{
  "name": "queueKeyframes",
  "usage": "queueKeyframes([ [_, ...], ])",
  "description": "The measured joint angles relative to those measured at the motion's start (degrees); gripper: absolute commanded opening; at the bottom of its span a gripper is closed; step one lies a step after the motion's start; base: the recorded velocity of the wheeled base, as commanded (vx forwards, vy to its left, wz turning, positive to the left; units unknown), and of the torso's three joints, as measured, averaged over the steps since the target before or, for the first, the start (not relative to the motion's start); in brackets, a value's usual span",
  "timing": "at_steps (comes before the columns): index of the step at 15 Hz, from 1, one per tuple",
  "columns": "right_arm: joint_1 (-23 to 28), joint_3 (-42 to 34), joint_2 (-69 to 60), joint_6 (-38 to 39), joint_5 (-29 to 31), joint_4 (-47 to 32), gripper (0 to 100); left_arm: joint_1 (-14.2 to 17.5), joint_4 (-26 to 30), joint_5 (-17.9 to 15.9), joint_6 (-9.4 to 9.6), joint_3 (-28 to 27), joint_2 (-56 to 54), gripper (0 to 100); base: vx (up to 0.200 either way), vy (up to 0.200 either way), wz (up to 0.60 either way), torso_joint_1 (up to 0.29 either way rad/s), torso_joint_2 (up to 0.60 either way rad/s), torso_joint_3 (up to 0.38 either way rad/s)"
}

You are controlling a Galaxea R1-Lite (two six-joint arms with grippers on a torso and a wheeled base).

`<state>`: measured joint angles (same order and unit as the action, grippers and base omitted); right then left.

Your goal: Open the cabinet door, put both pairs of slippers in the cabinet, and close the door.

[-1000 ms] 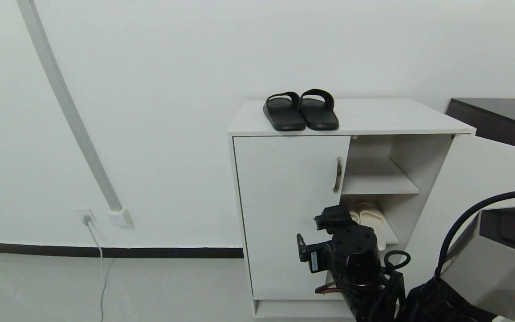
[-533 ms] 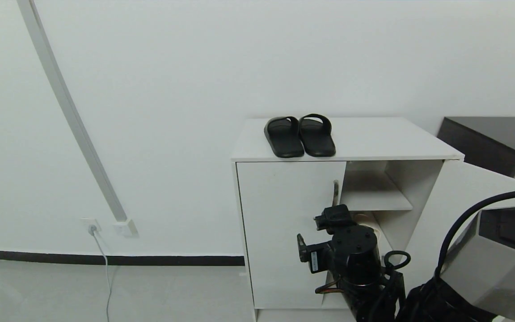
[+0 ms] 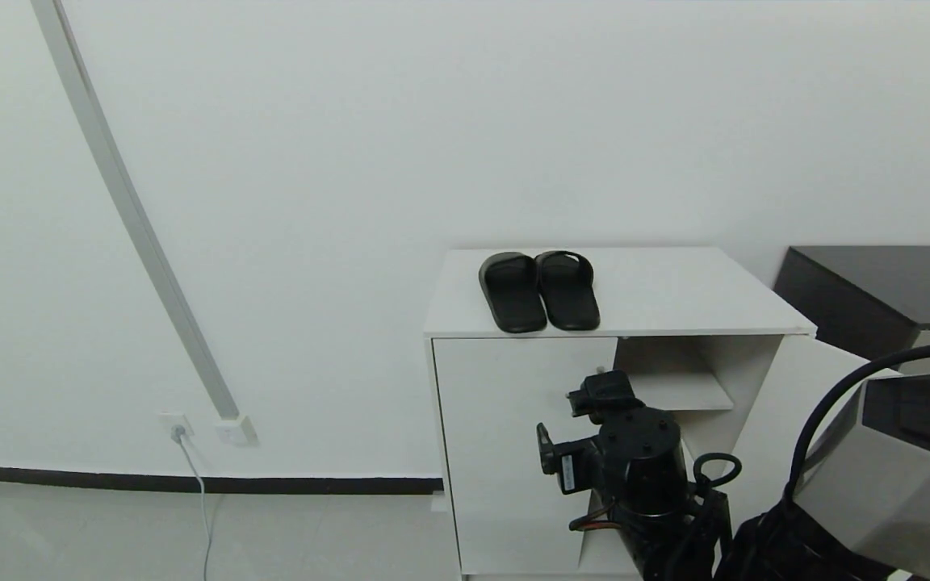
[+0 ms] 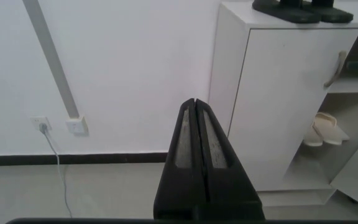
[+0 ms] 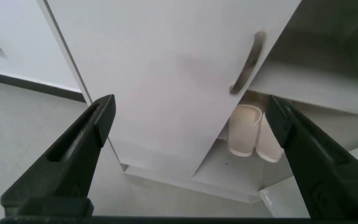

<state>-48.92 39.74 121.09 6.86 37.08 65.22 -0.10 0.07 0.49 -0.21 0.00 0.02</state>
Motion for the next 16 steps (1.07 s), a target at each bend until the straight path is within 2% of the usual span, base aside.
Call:
queueKeyframes([
  [5, 0.0, -0.3, 0.2, -1.0, 0.0, 1.5, 100, 0.0, 0.0, 0.0, 0.05, 0.0, 0.0, 0, 0.000, 0.000, 0.00, 0.248, -0.56, -0.313],
  [12, 0.3, -0.4, 0.2, -1.0, -0.2, 2.8, 100, 0.0, 0.0, -0.1, 0.07, 0.0, 0.0, 0, 0.000, 0.000, 0.00, 0.179, -0.38, -0.209],
  [16, 0.9, -0.9, 0.6, -3.7, -1.7, 6.2, 100, 0.0, 0.0, 0.2, 0.26, 0.0, 0.0, 0, 0.000, 0.000, 0.00, 0.166, -0.36, -0.194],
])
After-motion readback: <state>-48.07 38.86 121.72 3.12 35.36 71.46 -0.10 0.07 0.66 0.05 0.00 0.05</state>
